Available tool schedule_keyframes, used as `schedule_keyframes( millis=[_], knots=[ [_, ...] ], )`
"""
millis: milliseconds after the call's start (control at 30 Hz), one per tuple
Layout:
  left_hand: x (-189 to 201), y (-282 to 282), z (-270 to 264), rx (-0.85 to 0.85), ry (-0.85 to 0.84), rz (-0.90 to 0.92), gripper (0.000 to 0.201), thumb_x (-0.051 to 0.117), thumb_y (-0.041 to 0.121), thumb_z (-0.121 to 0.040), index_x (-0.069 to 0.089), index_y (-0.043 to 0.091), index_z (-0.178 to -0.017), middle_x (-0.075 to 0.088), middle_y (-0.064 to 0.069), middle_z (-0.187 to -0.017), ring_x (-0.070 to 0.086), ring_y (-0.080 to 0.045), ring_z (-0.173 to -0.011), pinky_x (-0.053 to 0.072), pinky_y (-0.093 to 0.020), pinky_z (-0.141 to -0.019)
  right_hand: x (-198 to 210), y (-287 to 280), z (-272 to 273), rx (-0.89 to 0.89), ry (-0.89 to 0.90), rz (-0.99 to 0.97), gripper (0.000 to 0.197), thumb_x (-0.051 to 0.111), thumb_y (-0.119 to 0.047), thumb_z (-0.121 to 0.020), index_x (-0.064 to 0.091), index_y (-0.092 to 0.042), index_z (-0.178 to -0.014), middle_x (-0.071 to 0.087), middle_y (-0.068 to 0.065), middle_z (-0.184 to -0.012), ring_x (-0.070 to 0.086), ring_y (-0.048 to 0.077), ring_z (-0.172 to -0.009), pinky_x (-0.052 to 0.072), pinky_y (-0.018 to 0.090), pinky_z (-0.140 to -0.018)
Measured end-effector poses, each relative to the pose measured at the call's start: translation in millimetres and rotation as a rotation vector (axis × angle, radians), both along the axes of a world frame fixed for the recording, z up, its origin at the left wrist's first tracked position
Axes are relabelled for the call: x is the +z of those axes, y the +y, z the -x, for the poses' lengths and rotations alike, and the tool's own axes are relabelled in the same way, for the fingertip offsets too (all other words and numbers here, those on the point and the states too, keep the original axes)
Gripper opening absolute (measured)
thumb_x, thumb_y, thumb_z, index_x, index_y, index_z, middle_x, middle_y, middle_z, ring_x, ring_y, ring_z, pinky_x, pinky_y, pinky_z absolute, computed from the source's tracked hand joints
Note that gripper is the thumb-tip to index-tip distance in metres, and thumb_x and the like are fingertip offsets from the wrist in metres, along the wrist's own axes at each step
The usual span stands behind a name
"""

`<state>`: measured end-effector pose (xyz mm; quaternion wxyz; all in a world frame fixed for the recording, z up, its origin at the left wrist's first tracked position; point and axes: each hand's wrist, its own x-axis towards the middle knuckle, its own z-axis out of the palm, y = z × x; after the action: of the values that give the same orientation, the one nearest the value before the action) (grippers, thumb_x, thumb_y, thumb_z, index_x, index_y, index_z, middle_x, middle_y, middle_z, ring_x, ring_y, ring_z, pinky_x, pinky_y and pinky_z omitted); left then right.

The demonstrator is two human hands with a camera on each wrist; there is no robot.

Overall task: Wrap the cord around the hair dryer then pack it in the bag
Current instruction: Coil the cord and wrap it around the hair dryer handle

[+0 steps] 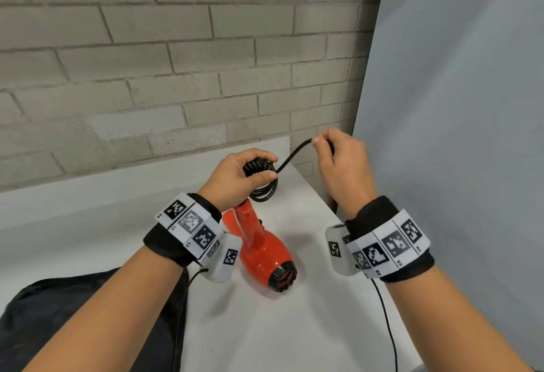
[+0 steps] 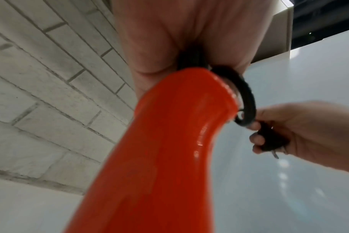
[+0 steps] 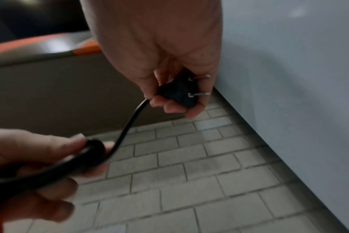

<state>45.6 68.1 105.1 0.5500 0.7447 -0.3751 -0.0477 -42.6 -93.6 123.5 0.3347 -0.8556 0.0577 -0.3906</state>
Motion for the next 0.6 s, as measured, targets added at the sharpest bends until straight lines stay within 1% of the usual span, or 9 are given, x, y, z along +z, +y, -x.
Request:
schedule_keyframes(
  millis=[100,167,267,333,433,467,500,533,600],
  knots=[
    [3,-3,3,0.014,-0.09,-0.107,0.032,0.068,0.015,-0.078,0.062,0.029,-0.106,0.066,0.001,-0.106,0.059,-0.011,-0.1,0.043,-0.019,-0.092,7,13,7,0.034,-0.063,-0.018,0.022,0.046,-0.02,-0.094,0.059,-0.011,-0.078,0.042,-0.013,-0.055,0.042,0.005,-0.051,0.032,0.021,-0.05],
    [3,-7,5,0.035,-0.192,-0.19,0.035,0.068,0.017,-0.078,0.062,0.03,-0.109,0.067,0.004,-0.105,0.059,-0.007,-0.099,0.042,-0.015,-0.091,7,21,11,0.083,-0.077,-0.063,0.021,0.047,-0.018,-0.093,0.058,-0.013,-0.076,0.043,-0.012,-0.053,0.043,0.005,-0.05,0.032,0.017,-0.049],
    [2,-10,5,0.089,-0.149,-0.11,0.023,0.066,0.016,-0.08,0.065,0.028,-0.099,0.067,0.004,-0.098,0.061,-0.007,-0.092,0.043,-0.009,-0.084,7,23,17,0.177,-0.024,-0.164,0.022,0.047,-0.016,-0.093,0.057,-0.015,-0.074,0.05,-0.004,-0.057,0.044,0.007,-0.053,0.038,0.023,-0.053],
    [-1,-8,0,0.187,-0.083,-0.008,0.015,0.064,0.016,-0.082,0.064,0.026,-0.093,0.065,0.005,-0.091,0.059,-0.008,-0.086,0.042,-0.007,-0.077,4,17,20,0.242,0.145,-0.15,0.022,0.048,-0.017,-0.092,0.057,-0.02,-0.072,0.052,-0.005,-0.062,0.044,0.004,-0.053,0.038,0.019,-0.055],
    [-2,-4,-6,0.249,-0.027,0.055,0.011,0.06,0.016,-0.084,0.062,0.026,-0.086,0.06,0.01,-0.082,0.055,-0.005,-0.08,0.04,-0.011,-0.074,-3,8,23,0.259,0.466,0.084,0.013,0.053,-0.019,-0.089,0.063,-0.027,-0.09,0.057,-0.017,-0.077,0.051,-0.002,-0.068,0.041,0.018,-0.079],
    [-2,-3,-7,0.244,-0.017,0.052,0.012,0.059,0.016,-0.085,0.061,0.027,-0.086,0.059,0.012,-0.08,0.054,-0.001,-0.077,0.039,-0.012,-0.072,-5,7,24,0.28,0.519,0.093,0.015,0.055,-0.015,-0.089,0.064,-0.025,-0.095,0.056,-0.018,-0.077,0.053,-0.004,-0.065,0.043,0.014,-0.077],
    [-2,-3,-6,0.233,-0.002,0.053,0.011,0.058,0.016,-0.086,0.061,0.027,-0.086,0.057,0.013,-0.078,0.054,0.003,-0.072,0.039,-0.011,-0.069,-5,7,24,0.318,0.549,0.043,0.017,0.056,-0.01,-0.088,0.062,-0.024,-0.095,0.055,-0.017,-0.075,0.054,-0.004,-0.058,0.043,0.009,-0.067],
    [-1,-3,-6,0.221,0.019,0.061,0.01,0.057,0.016,-0.087,0.061,0.025,-0.089,0.057,0.013,-0.076,0.053,0.005,-0.068,0.04,-0.01,-0.066,-4,8,24,0.358,0.552,-0.025,0.017,0.056,-0.007,-0.087,0.059,-0.023,-0.09,0.056,-0.015,-0.073,0.055,-0.002,-0.053,0.044,0.01,-0.059],
    [0,-4,-3,0.191,0.055,0.088,0.011,0.052,0.017,-0.089,0.061,0.019,-0.096,0.056,0.011,-0.077,0.053,0.006,-0.067,0.04,-0.009,-0.065,1,12,21,0.415,0.483,-0.166,0.022,0.055,-0.002,-0.087,0.052,-0.023,-0.08,0.06,-0.004,-0.076,0.058,0.006,-0.054,0.049,0.022,-0.058]
  ],
)
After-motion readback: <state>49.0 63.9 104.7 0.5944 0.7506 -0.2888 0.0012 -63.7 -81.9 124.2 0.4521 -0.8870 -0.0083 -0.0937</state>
